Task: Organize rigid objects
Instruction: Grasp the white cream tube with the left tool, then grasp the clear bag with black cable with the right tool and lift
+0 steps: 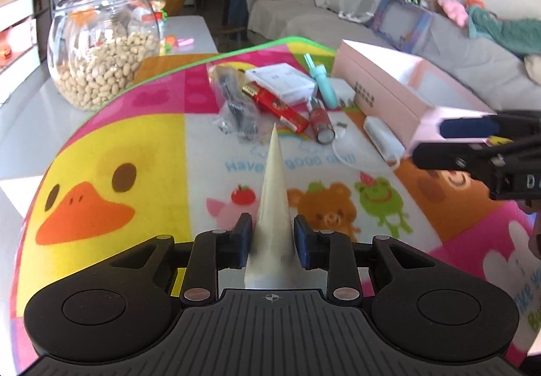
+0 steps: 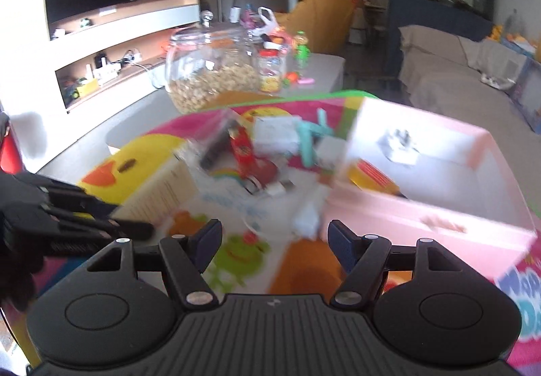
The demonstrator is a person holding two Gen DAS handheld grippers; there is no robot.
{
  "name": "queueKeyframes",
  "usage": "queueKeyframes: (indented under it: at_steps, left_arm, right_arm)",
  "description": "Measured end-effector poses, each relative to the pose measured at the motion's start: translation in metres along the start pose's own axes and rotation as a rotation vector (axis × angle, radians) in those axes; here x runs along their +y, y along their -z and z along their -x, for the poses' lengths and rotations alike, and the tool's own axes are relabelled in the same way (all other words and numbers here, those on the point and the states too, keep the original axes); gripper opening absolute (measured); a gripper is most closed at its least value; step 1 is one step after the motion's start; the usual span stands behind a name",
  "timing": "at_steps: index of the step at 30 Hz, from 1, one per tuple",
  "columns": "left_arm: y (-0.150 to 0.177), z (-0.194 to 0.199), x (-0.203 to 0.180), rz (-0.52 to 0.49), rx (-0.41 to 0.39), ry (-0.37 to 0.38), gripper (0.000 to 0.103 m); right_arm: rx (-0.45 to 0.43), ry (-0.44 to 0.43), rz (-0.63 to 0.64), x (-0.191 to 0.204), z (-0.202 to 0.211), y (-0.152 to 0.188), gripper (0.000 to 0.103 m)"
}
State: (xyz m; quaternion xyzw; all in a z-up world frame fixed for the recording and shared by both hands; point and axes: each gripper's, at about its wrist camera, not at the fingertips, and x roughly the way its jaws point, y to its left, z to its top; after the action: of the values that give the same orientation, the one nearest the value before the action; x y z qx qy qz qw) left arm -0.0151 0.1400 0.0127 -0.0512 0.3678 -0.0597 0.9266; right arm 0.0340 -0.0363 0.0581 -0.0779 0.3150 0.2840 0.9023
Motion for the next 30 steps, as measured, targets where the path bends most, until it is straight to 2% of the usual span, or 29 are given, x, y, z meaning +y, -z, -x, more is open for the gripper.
queueKeyframes:
  at_steps: [4,8,14,15,16,17,18,19,20,22,23,24,28,30]
  left_arm:
    - [-0.001,-0.003,0.004,0.024,-0.022,0.001,0.027]
    - [0.005,0.004,0.015,0.039,-0.031,0.002,0.027]
    - [0.012,0.008,0.029,0.115,-0.052,0.052,0.027]
    - [0.012,0.008,0.031,0.127,-0.053,0.055,0.027]
    - [0.011,0.008,0.031,0.133,-0.051,0.06,0.027]
    - [0.011,0.008,0.032,0.135,-0.05,0.066,0.027]
    - [0.011,0.007,0.033,0.133,-0.05,0.07,0.027]
    - [0.012,0.008,0.033,0.13,-0.052,0.074,0.027]
    - [0.013,0.008,0.033,0.131,-0.055,0.076,0.027]
    - [0.014,0.008,0.035,0.15,-0.061,0.078,0.027]
    - [0.015,0.008,0.035,0.155,-0.062,0.079,0.027]
    - [0.015,0.009,0.034,0.156,-0.061,0.08,0.027]
    - [0.018,0.013,0.03,0.166,-0.049,0.093,0.027]
    - [0.021,0.016,0.022,0.139,-0.052,0.098,0.026]
  right_arm:
    - [0.025,-0.084,-0.057,0.01,-0.031,-0.039,0.07]
    - [0.106,-0.168,-0.118,0.022,-0.086,-0.074,0.055]
    - [0.183,-0.029,-0.049,0.047,-0.17,-0.089,0.055]
    - [0.164,-0.005,-0.019,0.05,-0.174,-0.088,0.054]
    - [0.165,0.01,0.014,0.055,-0.175,-0.088,0.048]
    - [0.165,0.016,0.043,0.058,-0.172,-0.087,0.044]
    - [0.173,-0.002,0.061,0.058,-0.167,-0.086,0.028]
    - [0.185,-0.016,0.065,0.058,-0.162,-0.085,0.018]
    - [0.187,-0.027,0.055,0.057,-0.151,-0.082,0.014]
    - [0.182,-0.072,0.032,0.05,-0.127,-0.077,0.011]
    - [0.175,-0.097,0.015,0.047,-0.111,-0.073,0.005]
    - [0.168,-0.117,0.003,0.043,-0.096,-0.068,0.003]
    - [0.1,-0.15,-0.018,0.025,-0.021,-0.04,0.003]
    - [0.092,-0.154,-0.034,0.014,0.006,-0.025,0.002]
